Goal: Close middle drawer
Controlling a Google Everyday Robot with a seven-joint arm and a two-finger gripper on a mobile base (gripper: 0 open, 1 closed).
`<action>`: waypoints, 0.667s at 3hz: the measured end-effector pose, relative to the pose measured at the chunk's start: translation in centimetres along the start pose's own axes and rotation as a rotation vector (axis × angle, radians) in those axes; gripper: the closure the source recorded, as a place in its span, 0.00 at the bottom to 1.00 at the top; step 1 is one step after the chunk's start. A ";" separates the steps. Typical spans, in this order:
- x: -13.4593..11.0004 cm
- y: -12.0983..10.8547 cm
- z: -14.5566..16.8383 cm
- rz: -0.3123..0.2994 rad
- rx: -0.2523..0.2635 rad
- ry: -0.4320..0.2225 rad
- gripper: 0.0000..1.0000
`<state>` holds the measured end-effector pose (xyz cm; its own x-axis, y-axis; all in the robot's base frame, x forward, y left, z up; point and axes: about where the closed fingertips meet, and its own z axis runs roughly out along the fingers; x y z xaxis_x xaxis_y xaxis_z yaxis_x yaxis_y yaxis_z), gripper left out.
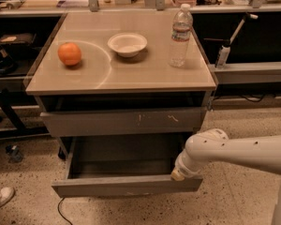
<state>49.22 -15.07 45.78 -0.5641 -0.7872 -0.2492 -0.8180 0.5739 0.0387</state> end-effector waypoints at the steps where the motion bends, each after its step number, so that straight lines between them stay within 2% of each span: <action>1: 0.0 0.0 0.0 0.000 0.001 -0.001 1.00; 2: 1.1 0.3 -1.7 0.019 0.000 -0.008 1.00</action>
Offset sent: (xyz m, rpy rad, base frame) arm -0.0238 -0.0283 0.0342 0.0191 -0.0034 -0.0456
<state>48.17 -16.20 47.12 -0.5787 -0.7744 -0.2558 -0.8072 0.5887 0.0438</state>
